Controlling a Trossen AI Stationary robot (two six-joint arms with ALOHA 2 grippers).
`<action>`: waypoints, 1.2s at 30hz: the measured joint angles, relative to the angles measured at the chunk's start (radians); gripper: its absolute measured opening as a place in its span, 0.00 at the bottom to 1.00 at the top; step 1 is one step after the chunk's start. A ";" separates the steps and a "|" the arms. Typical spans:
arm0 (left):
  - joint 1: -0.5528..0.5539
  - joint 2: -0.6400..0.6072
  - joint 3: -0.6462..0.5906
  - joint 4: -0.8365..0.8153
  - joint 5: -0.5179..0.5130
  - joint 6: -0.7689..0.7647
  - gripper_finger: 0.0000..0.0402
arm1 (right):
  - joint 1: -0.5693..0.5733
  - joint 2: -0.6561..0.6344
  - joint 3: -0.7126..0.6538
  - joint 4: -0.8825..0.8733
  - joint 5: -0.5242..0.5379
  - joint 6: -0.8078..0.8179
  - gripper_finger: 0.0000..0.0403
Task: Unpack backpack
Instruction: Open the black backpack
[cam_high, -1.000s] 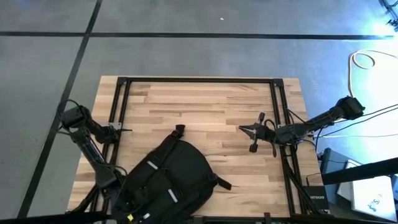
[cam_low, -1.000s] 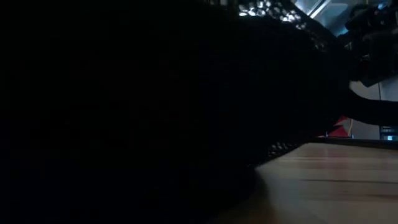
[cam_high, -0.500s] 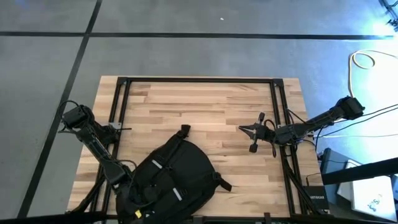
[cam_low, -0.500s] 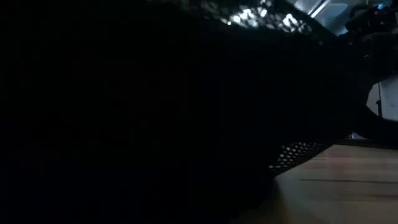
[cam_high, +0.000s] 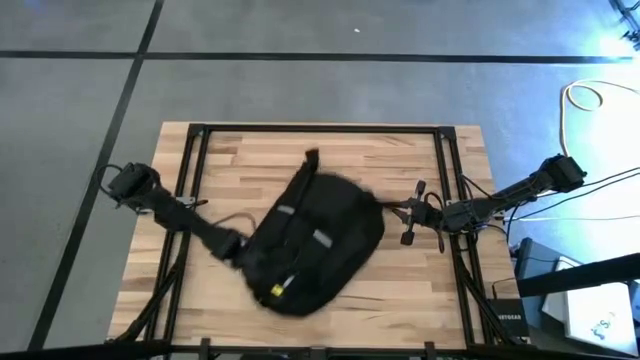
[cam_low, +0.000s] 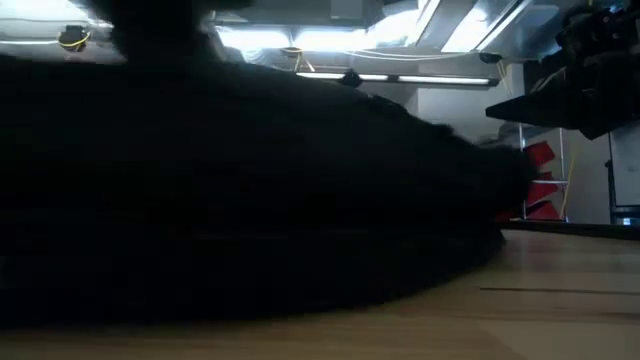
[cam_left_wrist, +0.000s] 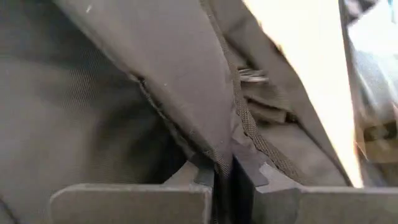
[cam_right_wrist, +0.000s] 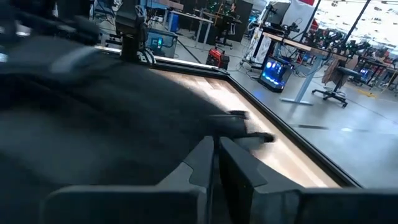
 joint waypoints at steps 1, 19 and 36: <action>0.028 0.000 0.000 0.035 -0.008 0.029 0.00 | 0.000 0.000 0.000 0.005 0.000 -0.005 0.02; 0.220 0.000 -0.001 0.426 -0.159 0.237 0.00 | 0.001 0.000 0.000 0.101 -0.226 -0.069 0.18; 0.210 0.000 -0.001 0.456 -0.155 0.233 0.00 | -0.018 0.245 0.094 -0.113 -0.186 -0.331 0.58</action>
